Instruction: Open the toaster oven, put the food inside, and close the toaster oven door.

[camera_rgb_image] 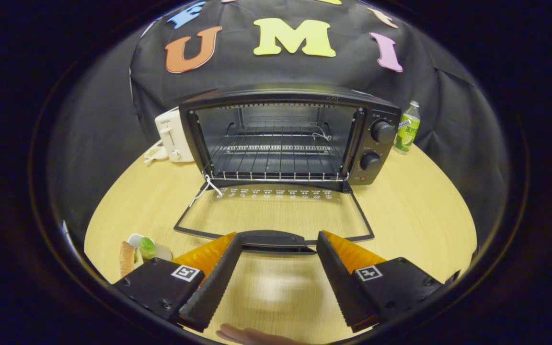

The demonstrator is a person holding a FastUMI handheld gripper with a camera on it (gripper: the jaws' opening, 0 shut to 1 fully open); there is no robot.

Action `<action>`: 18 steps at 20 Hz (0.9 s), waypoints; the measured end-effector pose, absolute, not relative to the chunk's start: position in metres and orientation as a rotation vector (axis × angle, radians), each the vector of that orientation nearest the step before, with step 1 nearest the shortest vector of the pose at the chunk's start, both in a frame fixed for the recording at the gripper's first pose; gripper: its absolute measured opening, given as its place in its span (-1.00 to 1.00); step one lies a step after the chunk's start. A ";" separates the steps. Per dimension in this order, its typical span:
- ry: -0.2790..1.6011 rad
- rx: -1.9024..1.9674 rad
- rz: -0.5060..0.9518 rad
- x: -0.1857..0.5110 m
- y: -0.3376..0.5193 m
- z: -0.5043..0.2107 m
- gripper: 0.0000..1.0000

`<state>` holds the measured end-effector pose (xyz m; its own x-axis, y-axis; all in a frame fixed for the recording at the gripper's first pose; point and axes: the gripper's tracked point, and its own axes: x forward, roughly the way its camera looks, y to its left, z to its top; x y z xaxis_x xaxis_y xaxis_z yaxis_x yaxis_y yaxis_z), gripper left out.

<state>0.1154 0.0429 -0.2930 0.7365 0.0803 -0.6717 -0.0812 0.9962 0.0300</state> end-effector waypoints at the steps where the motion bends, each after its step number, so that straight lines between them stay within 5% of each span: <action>1: 0.743 0.014 0.100 0.114 0.044 -0.290 1.00; 13: 0.870 0.332 0.406 0.060 0.108 -0.244 0.99; 18: 1.096 0.441 0.517 0.028 0.137 -0.258 0.98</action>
<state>0.0279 0.1374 -0.2579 0.3619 0.5950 -0.7176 -0.1747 0.7995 0.5748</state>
